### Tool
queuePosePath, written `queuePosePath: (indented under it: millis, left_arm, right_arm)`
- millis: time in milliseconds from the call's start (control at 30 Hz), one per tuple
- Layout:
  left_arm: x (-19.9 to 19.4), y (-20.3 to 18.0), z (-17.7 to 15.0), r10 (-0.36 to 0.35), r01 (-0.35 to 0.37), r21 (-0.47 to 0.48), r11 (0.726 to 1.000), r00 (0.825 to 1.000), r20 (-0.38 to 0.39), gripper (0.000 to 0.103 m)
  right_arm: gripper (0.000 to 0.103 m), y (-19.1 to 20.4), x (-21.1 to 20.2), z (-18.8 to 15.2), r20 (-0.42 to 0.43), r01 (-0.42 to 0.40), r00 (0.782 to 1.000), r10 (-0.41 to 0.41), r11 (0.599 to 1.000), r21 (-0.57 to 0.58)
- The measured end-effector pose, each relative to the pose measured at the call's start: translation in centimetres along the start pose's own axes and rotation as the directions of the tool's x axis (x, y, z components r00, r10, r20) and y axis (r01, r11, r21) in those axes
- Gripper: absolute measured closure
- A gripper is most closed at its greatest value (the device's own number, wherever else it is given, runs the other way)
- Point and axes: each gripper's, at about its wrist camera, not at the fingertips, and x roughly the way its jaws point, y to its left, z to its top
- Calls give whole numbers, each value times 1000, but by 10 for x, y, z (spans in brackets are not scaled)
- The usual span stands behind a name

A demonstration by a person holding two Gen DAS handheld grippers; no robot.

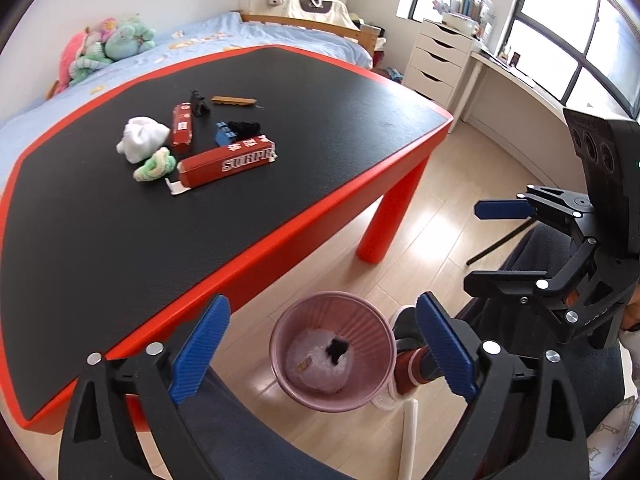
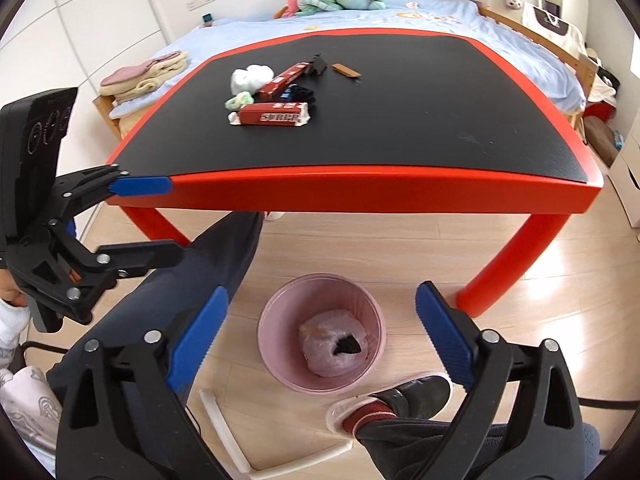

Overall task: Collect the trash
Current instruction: 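Carry clothespin and black cloth over the pink wastebasket and open both tools, then move both open tools back over the table toward the remaining items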

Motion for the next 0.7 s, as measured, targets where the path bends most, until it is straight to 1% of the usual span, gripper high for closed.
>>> queuePosePath:
  millis: [33, 233, 433, 700]
  left_arm:
    - [-1, 2, 0, 4, -4, -10, 1000, 1000, 3, 8]
    - [-6, 9, -2, 17, -17, -38, 999, 1000, 12, 8]
    - [-9, 17, -2, 22, -20, -66, 998, 999, 25, 8]
    - [-19, 33, 4, 41, -36, -103, 994, 998, 48, 8]
  right_arm:
    - [7, -1, 0, 0, 1, 6, 1000, -6, 1000, 6]
    - [4, 1, 3, 1, -9, -4, 1000, 4, 1000, 13]
    - [4, 3, 3, 5, -5, -12, 1000, 12, 1000, 15]
    - [3, 7, 0, 18, 4, -12, 1000, 12, 1000, 1]
